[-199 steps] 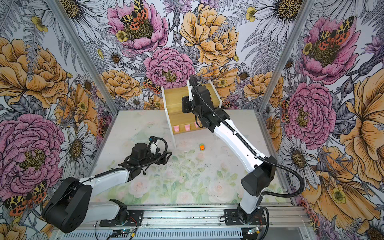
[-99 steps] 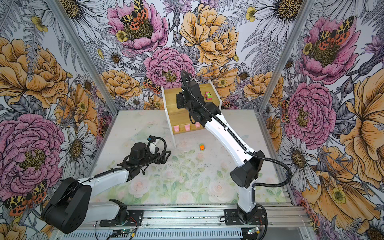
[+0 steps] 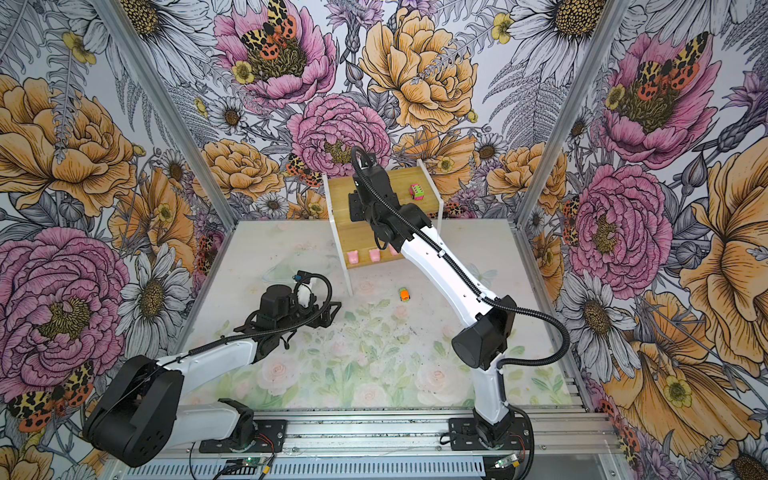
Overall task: Place and organize the plastic toys onto the shelf
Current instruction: 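Lower the car onto the upper board beside the pink cars and release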
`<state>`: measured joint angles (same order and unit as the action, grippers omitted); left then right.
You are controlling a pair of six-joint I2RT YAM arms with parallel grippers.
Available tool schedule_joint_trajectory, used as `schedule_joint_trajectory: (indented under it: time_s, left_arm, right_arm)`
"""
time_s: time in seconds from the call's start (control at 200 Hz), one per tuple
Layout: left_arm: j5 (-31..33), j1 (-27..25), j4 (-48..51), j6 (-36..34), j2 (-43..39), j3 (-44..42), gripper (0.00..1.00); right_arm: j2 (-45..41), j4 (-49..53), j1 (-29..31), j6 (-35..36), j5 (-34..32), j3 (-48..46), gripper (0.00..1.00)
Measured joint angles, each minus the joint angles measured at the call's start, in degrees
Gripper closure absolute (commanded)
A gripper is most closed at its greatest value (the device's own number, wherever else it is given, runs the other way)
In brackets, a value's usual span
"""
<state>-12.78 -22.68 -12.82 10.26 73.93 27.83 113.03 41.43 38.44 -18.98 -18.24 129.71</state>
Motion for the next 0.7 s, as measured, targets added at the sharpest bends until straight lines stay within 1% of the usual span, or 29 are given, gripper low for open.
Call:
schedule_joint_trajectory:
  time_s: [0.7]
  left_arm:
    - [-0.4, 0.8, 0.0, 0.0, 0.0, 0.0, 0.01]
  right_arm:
    - [1.6, 0.2, -1.0, 1.3, -0.7, 0.7, 0.78]
